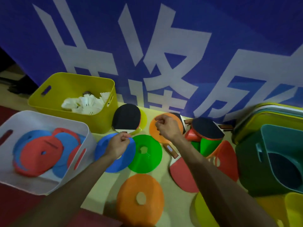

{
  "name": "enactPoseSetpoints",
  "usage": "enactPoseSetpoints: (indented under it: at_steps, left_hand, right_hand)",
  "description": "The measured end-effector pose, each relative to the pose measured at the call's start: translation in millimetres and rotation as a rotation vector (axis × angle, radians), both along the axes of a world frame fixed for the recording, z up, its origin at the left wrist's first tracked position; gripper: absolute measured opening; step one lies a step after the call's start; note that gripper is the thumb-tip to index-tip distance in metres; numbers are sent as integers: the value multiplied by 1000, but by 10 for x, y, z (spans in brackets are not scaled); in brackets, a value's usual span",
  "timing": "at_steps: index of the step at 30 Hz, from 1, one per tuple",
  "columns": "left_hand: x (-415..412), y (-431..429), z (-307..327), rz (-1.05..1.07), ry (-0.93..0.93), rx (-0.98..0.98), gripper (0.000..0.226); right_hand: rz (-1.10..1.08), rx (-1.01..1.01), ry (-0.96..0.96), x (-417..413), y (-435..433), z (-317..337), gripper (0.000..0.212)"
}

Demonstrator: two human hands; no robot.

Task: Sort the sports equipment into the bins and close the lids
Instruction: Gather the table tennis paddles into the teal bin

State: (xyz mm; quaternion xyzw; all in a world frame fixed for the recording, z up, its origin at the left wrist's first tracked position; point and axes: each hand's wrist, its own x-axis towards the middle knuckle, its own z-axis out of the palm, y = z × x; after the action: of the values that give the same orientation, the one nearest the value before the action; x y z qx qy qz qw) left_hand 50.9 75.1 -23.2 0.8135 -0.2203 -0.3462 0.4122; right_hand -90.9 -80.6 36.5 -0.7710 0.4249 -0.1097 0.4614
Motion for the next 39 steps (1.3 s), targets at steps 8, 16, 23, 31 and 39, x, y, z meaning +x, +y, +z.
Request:
enactPoseSetpoints:
  at_steps: [8, 16, 23, 31, 39]
  left_hand:
    - [249, -6, -395, 38, -8, 162, 8]
    - [334, -205, -624, 69, 70, 324, 20]
    - [359, -334, -764, 4, 108, 446, 28]
    - [269, -417, -615, 151, 428, 162, 31]
    - [-28, -473, -314, 291, 393, 67, 30]
  right_hand:
    - [-18, 111, 63, 256, 233, -291, 27]
    - [-17, 176, 162, 74, 287, -434, 30]
    - [-76, 152, 172, -141, 231, -351, 30]
    - [-110, 152, 190, -375, 71, -261, 27]
    - [-344, 258, 110, -843, -276, -246, 25]
